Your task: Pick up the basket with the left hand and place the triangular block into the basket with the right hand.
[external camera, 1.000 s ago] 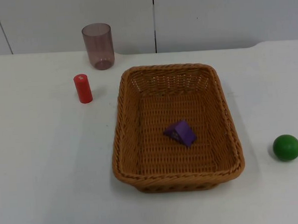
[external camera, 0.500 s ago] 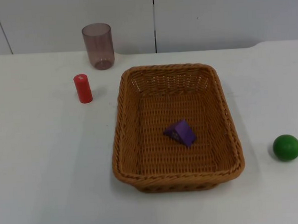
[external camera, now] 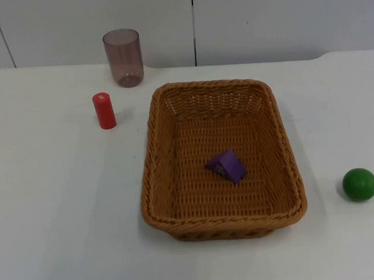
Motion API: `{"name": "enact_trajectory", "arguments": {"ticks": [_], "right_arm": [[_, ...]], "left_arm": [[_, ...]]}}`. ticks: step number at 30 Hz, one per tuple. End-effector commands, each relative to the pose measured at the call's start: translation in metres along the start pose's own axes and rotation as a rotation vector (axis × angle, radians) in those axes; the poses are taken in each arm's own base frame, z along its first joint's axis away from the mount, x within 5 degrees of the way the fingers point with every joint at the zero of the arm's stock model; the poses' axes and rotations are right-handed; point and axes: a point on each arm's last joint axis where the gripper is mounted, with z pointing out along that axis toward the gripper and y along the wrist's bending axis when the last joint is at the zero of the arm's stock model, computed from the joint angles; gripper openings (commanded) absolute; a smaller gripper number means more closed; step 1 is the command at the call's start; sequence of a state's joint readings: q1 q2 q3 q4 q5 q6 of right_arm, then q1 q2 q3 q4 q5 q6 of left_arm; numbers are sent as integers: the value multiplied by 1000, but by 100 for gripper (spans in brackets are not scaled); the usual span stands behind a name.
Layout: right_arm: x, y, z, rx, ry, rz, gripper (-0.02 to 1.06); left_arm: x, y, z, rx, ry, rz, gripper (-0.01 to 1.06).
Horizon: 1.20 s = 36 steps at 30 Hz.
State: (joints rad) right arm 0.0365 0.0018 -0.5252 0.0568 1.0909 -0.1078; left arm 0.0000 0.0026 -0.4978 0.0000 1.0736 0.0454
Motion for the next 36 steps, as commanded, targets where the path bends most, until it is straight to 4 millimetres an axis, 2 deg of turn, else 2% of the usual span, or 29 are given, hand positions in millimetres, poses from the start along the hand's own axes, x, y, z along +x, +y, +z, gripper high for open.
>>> {"name": "enact_trajectory", "arguments": {"ticks": [1, 36], "right_arm": [[1, -1, 2, 7, -3, -7, 105], [1, -1, 2, 6, -2, -7, 105]], "left_arm": [[1, 0, 1, 1, 3, -3, 105], [1, 1, 1, -1, 3, 0, 105]]}}
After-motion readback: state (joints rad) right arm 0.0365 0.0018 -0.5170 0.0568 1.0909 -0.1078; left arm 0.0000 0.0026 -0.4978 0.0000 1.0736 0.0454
